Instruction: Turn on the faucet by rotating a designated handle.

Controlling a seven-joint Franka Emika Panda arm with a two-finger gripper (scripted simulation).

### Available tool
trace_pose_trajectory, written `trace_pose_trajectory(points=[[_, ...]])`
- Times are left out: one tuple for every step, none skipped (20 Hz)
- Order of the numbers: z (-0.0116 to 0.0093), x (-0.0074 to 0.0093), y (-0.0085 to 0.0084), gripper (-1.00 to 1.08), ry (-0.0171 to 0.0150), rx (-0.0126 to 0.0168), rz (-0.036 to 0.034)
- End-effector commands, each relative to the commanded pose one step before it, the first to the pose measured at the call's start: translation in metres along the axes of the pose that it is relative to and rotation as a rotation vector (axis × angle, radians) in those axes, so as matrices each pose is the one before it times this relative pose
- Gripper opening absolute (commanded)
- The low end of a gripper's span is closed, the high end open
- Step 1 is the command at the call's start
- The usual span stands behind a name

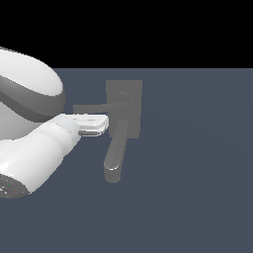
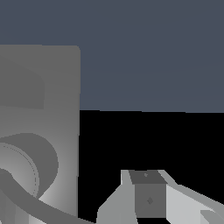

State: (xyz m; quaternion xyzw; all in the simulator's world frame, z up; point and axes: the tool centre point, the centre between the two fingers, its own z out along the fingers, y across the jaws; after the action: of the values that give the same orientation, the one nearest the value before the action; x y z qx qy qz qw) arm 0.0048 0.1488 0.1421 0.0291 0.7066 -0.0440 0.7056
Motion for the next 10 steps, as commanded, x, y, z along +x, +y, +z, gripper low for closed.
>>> trace_pose_trajectory(points=[[-0.00006, -0.01091, 0.00119, -1.0, 0.00007, -0.00002, 0.00003], [-0.00002, -0.00429, 0.00056, -1.0, -0.00013, 0.0, -0.00047], [0.00001, -0.00432, 0.00049, -1.0, 0.0, 0.0, 0.0], [0.00001, -0.00433, 0.0005, -1.0, 0.0, 0.0, 0.0], [0.00002, -0.00433, 0.0005, -1.0, 0.0, 0.0, 0.0], [0.00003, -0.00434, 0.0005, -1.0, 0.0, 0.0, 0.0], [0.00004, -0.00435, 0.00051, -1.0, 0.0, 0.0, 0.0], [0.0, 0.0, 0.0, -1.0, 0.0, 0.0, 0.0], [-0.00022, 0.00893, -0.00215, -1.0, 0.00771, 0.00297, -0.00266], [-0.00004, -0.00361, -0.00108, -1.0, -0.00043, -0.00017, 0.00016]])
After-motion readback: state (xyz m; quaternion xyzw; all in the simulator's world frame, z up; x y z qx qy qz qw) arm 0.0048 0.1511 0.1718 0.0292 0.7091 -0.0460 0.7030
